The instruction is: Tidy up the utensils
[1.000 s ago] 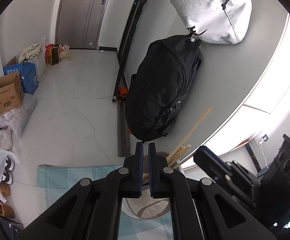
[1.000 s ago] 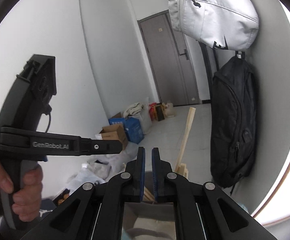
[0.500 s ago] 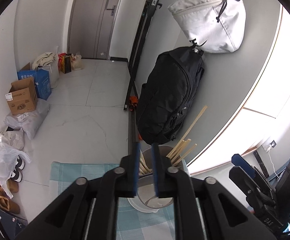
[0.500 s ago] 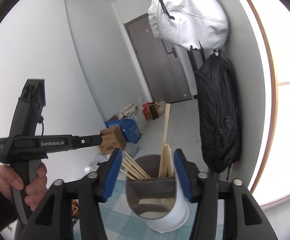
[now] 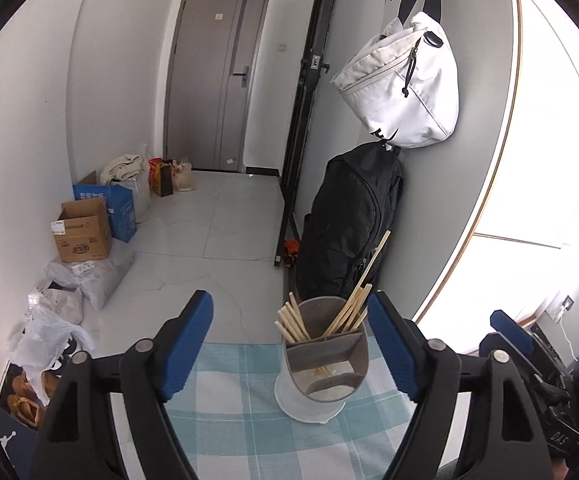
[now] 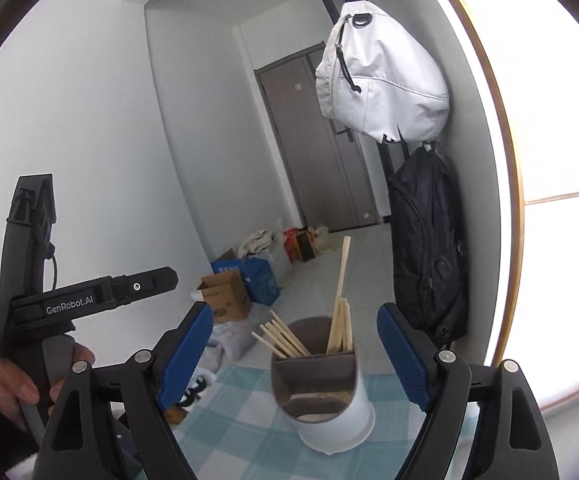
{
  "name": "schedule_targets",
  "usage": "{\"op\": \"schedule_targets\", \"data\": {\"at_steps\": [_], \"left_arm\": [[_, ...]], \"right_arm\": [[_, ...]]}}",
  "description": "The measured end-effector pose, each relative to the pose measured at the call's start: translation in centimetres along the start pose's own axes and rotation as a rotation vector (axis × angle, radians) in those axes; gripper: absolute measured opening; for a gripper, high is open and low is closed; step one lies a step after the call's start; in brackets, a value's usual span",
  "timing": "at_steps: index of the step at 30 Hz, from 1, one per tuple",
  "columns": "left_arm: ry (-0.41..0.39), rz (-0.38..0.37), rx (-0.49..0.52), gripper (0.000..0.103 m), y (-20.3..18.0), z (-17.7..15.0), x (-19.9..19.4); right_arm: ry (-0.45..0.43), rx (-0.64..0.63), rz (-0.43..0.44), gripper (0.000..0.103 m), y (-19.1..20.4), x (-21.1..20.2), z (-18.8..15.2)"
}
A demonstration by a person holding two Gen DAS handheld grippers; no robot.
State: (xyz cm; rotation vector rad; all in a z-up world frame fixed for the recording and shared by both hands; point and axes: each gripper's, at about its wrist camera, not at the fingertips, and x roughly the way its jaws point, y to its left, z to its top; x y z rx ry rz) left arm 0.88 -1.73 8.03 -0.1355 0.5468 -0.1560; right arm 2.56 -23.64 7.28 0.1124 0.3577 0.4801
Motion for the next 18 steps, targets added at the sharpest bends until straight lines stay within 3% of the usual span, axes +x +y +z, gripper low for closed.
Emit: {"op": "schedule_targets", "data": {"at_steps": [8, 18], "left_arm": [[-0.043, 0.067, 0.005, 0.088, 0.5, -2.3, -1.6], [-0.08, 0.106, 0.016, 0.092, 1.8, -5.9, -2.5]], "right_arm": [[-0.034, -0.039, -0.001, 0.103, 1.5, -1.9, -1.2], [-0.067, -0.069, -0.065, 0.103, 2.0, -3.4, -4.6]]}}
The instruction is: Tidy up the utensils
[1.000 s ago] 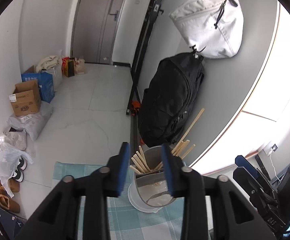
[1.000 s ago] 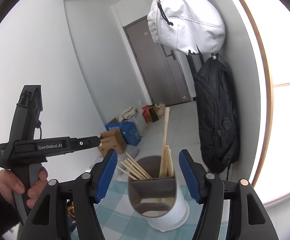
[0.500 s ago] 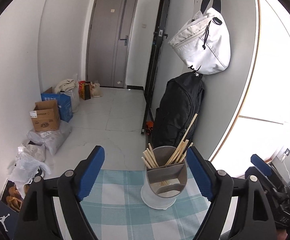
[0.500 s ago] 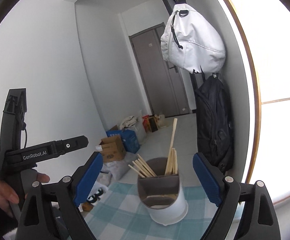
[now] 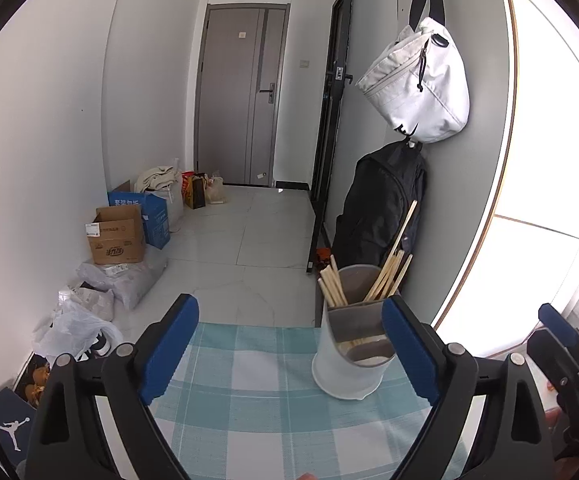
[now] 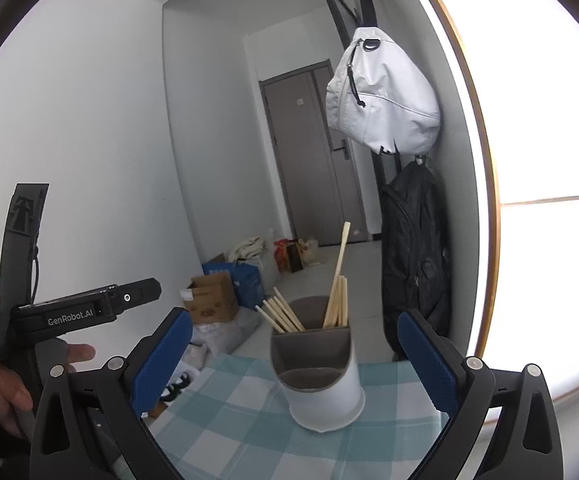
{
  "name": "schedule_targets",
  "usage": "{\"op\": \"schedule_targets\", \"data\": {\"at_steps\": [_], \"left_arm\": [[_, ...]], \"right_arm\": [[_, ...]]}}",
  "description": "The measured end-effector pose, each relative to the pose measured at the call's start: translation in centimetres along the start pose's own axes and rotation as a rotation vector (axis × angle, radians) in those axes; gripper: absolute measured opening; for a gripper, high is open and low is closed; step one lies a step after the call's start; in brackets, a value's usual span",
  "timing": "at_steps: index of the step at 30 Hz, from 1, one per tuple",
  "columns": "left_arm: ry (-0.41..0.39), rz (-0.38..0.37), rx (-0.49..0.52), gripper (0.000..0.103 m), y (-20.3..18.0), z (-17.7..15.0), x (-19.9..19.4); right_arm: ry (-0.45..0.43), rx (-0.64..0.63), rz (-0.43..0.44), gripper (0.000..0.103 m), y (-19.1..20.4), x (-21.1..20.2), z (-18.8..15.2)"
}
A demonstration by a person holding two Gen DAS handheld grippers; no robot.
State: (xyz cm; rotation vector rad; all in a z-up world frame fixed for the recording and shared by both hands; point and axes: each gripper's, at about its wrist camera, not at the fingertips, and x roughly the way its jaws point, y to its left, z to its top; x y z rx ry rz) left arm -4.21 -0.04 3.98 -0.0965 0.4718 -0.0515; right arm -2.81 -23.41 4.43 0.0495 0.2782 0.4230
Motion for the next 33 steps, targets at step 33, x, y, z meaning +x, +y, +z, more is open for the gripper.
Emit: {"op": "schedule_targets", "data": {"at_steps": [33], "left_arm": [[-0.026, 0.051, 0.003, 0.094, 1.5, -4.8, 1.6]], "right_arm": [[0.065, -0.023, -0.012, 0.103, 0.0, 1.1, -3.2]]}}
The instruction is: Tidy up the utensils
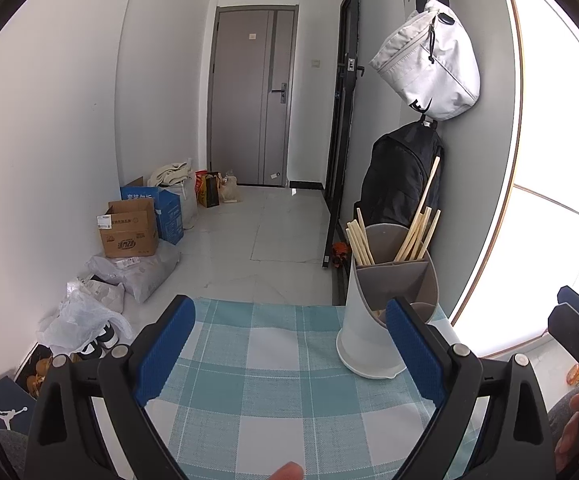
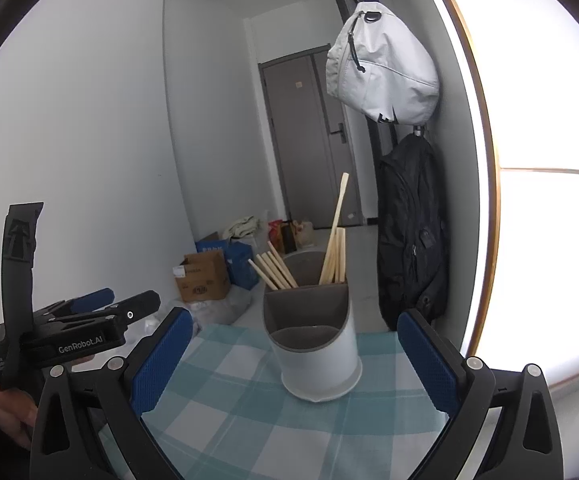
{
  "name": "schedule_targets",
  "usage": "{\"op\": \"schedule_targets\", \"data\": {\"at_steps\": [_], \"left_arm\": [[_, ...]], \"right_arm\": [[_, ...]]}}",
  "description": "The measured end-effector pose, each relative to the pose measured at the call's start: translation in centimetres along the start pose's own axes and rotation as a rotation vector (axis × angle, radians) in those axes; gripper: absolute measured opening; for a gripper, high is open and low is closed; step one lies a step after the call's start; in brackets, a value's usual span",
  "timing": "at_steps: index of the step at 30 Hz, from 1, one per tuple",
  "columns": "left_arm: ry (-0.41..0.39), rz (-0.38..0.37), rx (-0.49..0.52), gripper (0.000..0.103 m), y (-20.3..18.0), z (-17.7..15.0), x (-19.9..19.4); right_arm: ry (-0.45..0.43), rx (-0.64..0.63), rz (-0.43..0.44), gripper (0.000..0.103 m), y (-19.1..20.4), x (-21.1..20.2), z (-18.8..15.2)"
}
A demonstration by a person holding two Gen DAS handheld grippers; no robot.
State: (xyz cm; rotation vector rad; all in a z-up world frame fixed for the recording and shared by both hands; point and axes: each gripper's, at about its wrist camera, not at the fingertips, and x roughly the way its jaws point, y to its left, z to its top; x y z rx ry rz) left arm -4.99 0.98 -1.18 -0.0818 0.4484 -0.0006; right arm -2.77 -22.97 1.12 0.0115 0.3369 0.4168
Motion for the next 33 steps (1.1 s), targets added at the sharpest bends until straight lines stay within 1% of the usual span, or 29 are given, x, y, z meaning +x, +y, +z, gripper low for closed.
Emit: {"op": "schedule_targets", "data": {"at_steps": [4, 10, 14, 19, 26, 33], "left_arm": [[-0.001, 0.002, -0.015, 0.094, 0.24, 0.02, -0.15], [0.006, -0.01, -0.006, 0.094, -0.11, -0.12, -0.02], [0.001, -0.004, 0.0, 0.094, -0.16, -0.17, -0.17], [0.022, -0.002, -0.016, 0.094, 0.08, -0.11, 0.18], [0.01, 0.014, -0.011, 0.094, -0.08, -0.11, 0.04], [0.009, 0.013, -0.009, 0.094, -0.12, -0.12, 0.1]], "right_arm": [[0.0, -0.002, 0.002, 0.103, 0.09, -0.04, -0.05], [0.007, -0.02, 0.004, 0.103, 0.43, 0.14, -0.2], [0.008, -0.035, 0.005, 0.103, 0.67, 0.13, -0.24], [0.008, -0.037, 0.007, 0.103, 0.66, 0.13, -0.24], [0.01, -0.039, 0.006, 0.103, 0.63, 0.22, -0.21], [0.009, -0.035, 0.009, 0.103, 0.59, 0.27, -0.27]]}}
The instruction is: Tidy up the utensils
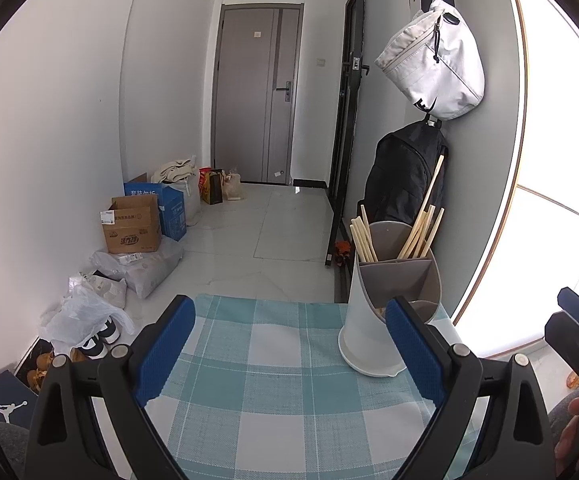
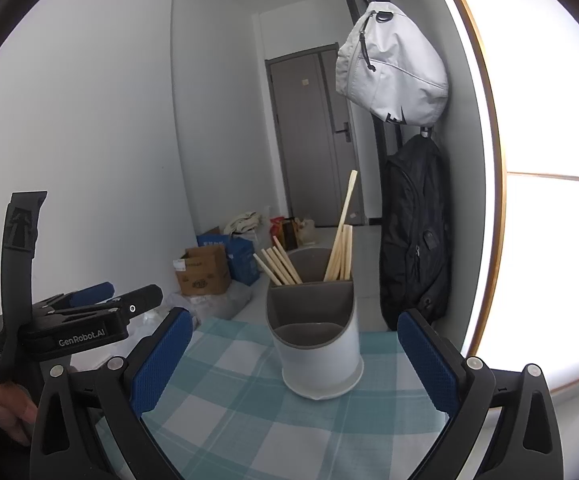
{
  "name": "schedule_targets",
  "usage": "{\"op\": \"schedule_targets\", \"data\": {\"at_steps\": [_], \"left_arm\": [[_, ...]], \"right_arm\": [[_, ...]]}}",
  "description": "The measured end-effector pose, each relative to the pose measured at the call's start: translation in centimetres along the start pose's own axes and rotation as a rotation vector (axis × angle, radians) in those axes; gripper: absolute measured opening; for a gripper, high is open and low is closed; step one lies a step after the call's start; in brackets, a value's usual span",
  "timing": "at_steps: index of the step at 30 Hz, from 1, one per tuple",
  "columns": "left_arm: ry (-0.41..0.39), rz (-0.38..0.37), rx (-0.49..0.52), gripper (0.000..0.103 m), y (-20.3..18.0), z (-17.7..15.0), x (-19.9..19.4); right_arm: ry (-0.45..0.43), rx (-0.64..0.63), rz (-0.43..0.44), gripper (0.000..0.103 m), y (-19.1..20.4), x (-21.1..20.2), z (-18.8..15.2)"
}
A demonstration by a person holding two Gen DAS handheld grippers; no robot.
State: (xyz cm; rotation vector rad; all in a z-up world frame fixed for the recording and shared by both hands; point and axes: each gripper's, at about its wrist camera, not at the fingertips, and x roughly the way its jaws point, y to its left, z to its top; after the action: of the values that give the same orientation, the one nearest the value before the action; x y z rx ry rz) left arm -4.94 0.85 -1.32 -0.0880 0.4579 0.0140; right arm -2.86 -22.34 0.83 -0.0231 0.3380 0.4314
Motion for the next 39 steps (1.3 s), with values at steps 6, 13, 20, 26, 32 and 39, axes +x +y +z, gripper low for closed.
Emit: {"op": "schedule_targets", "data": {"at_steps": [6, 13, 20, 26, 32, 39], "left_arm": [[-0.002, 0.002, 0.001, 0.094, -0.04, 0.01, -0.01], [0.002, 0.004, -0.005, 0.094, 0.04, -0.06, 0.03], [0.004, 0.005, -0.008, 0.094, 0.05, -0.07, 0.13], [0.003, 0.008, -0.008, 0.094, 0.03, -0.08, 0.13], [0.01, 0.009, -0.014, 0.094, 0.15, -0.19, 0.19], [0.01, 0.006, -0.021, 0.094, 0.32, -0.22, 0.09]], "right_arm": [[0.0, 0.0, 0.002, 0.103, 0.04, 0.01, 0.0], [0.0, -0.001, 0.003, 0.103, 0.06, 0.03, 0.0], [0.0, 0.0, 0.003, 0.103, 0.07, 0.02, 0.0], [0.003, -0.001, 0.004, 0.103, 0.12, 0.06, 0.0], [0.002, -0.002, 0.005, 0.103, 0.12, 0.05, -0.02], [0.002, -0.001, 0.005, 0.103, 0.14, 0.06, -0.01]]}}
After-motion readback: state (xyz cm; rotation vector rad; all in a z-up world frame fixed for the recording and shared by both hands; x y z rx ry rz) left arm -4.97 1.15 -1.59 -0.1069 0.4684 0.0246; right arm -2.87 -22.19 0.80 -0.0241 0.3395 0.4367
